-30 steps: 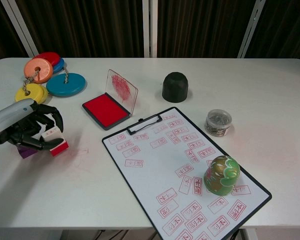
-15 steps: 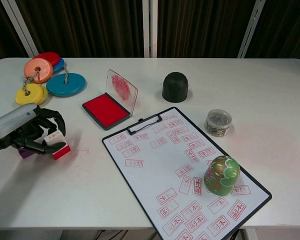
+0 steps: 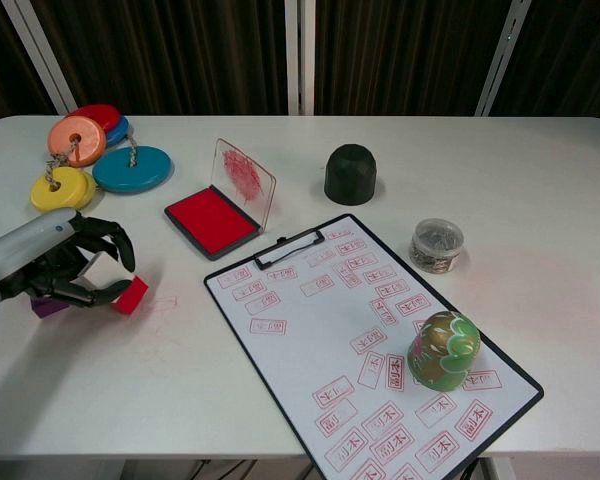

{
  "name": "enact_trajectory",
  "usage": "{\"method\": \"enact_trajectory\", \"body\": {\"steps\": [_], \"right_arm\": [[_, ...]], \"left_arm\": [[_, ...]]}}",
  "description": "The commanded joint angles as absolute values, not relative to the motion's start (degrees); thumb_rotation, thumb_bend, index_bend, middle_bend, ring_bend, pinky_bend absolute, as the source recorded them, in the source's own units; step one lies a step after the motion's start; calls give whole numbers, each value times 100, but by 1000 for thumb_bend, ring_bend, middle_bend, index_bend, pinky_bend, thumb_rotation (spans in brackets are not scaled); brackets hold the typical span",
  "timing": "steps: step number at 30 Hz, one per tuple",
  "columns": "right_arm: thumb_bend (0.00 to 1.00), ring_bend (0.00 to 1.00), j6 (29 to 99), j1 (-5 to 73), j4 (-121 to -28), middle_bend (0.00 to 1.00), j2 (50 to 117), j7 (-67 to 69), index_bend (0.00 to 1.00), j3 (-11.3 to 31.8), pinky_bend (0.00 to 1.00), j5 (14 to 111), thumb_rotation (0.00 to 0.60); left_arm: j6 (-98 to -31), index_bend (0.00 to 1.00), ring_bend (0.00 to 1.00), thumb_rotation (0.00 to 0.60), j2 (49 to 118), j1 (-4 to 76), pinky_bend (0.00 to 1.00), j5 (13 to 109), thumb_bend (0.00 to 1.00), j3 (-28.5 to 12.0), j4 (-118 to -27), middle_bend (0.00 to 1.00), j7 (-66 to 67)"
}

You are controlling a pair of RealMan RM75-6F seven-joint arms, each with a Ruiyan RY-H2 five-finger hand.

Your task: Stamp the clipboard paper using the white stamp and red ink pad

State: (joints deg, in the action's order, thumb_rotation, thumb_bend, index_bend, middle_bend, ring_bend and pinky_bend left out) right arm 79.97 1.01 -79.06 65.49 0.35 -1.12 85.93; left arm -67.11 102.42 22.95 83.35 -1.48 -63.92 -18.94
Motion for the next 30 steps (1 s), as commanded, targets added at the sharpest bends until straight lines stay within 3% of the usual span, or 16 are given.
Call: {"method": "enact_trajectory", "body": {"steps": [1,9,20,30], "right_arm": [[273,0,7988,105,-7901,0,6554,29,0,-113,0,8592,600],[273,0,7982,105,-7876,0,6572,36,0,-111,0,8584,600],[272,0,7970,98,-7827,0,6579,80,0,-111,0,8567,600],[273,0,7951,104,-7817,0,6586,62,0,-108,0,8556,600]], "left_arm": [[-6706,491,1000,600,10236,2295,1000,8353,441,-143,-6385,593,-1921],[-6735,476,1000,600,10230,2283,1000,8439,427,-108,-6358,564,-1963],[-6865,339,1000,600,10275,2277,1000,8568,406,-85,-6255,510,-1761],[-7070,313,1000,600,10311,2267,1000,8748,351,-31,-6151,502,-1388]]}}
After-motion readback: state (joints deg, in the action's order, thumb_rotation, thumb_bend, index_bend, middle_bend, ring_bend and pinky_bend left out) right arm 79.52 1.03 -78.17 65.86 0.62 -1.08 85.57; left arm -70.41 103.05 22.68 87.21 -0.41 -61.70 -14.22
